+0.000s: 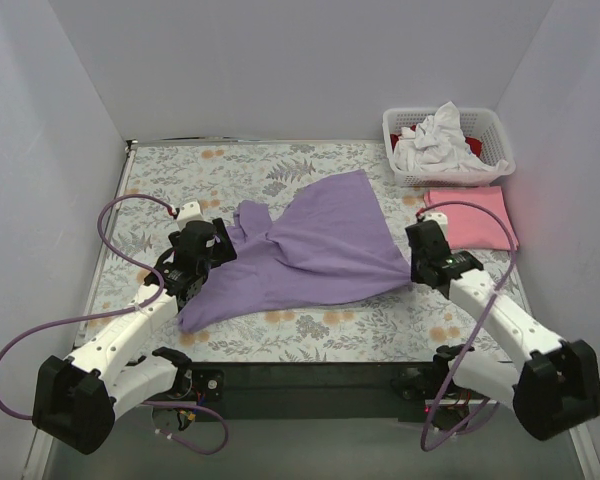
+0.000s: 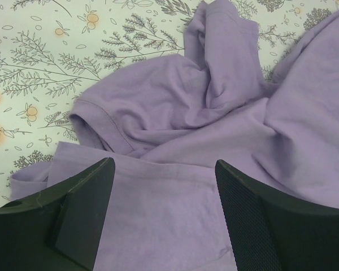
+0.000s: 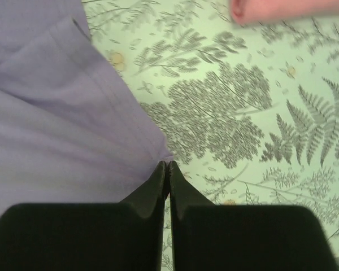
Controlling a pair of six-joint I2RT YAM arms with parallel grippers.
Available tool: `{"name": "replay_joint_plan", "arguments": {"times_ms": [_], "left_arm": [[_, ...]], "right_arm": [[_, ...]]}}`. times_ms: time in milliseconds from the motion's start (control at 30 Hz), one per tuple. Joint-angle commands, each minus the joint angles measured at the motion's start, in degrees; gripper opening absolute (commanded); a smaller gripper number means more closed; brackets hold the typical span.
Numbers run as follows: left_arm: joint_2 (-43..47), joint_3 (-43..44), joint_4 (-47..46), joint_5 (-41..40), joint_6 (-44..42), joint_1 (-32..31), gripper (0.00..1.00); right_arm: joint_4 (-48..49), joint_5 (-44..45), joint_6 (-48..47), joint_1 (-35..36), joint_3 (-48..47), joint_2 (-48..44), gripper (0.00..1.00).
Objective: Fold and stack the t-shirts
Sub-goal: Flatten the tshirt out
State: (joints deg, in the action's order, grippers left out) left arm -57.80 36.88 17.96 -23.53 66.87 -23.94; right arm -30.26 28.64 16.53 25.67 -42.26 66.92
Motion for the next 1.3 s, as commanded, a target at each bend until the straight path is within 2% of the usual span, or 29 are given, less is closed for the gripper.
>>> {"name": "replay_joint_plan", "arguments": {"times_ms": [0, 33, 67, 167, 233, 400, 467, 500, 967, 1267], "left_arm": [[0.4, -0.1, -0.1, -0.6, -0.3, 0.2, 0.71], [0.1, -0.1, 0.0, -0.4, -0.1, 0.3, 0.71], [0.1, 0.0, 0.0, -0.1, 0.0, 0.2, 0.71], [-0.5, -0.1, 0.1, 0.4, 0.7, 0.3, 0.71], [-1.0, 0.1, 0.1, 1.1, 1.3, 0.2, 0.71], [-6.3, 2.7, 0.1, 3.0, 2.5, 0.2, 0.71], [-9.2, 4.0, -0.3, 3.1, 3.6, 0.3, 0.69], [-12.3, 4.5, -0.6, 3.2, 4.0, 0.4, 0.65], [-38.9, 16.7, -2.0, 3.6, 4.1, 6.9, 0.52], [-52.4, 28.0, 1.9, 3.8, 3.2, 13.9, 0.51]], "right_arm": [[-3.5, -2.8, 5.4, -5.3, 3.9, -11.2, 0.1], [-3.1, -4.4, 5.4, -6.0, 4.9, -12.6, 0.16], [-2.9, -4.9, 5.3, -6.3, 5.2, -14.1, 0.28], [-2.0, -8.9, 4.5, -6.3, 4.8, -14.3, 0.4], [-0.4, -14.7, 2.4, -6.3, 4.4, -13.7, 0.41], [12.4, -32.5, -1.2, -6.3, 3.9, -9.6, 0.4], [15.0, -35.5, -1.4, -6.3, 2.6, -4.7, 0.4], [16.9, -36.8, -1.6, -6.2, 2.0, -2.9, 0.4], [24.6, -34.5, -4.1, -7.5, -8.8, 25.3, 0.39], [25.1, -34.6, -2.4, -11.3, -15.6, 37.7, 0.39]]}}
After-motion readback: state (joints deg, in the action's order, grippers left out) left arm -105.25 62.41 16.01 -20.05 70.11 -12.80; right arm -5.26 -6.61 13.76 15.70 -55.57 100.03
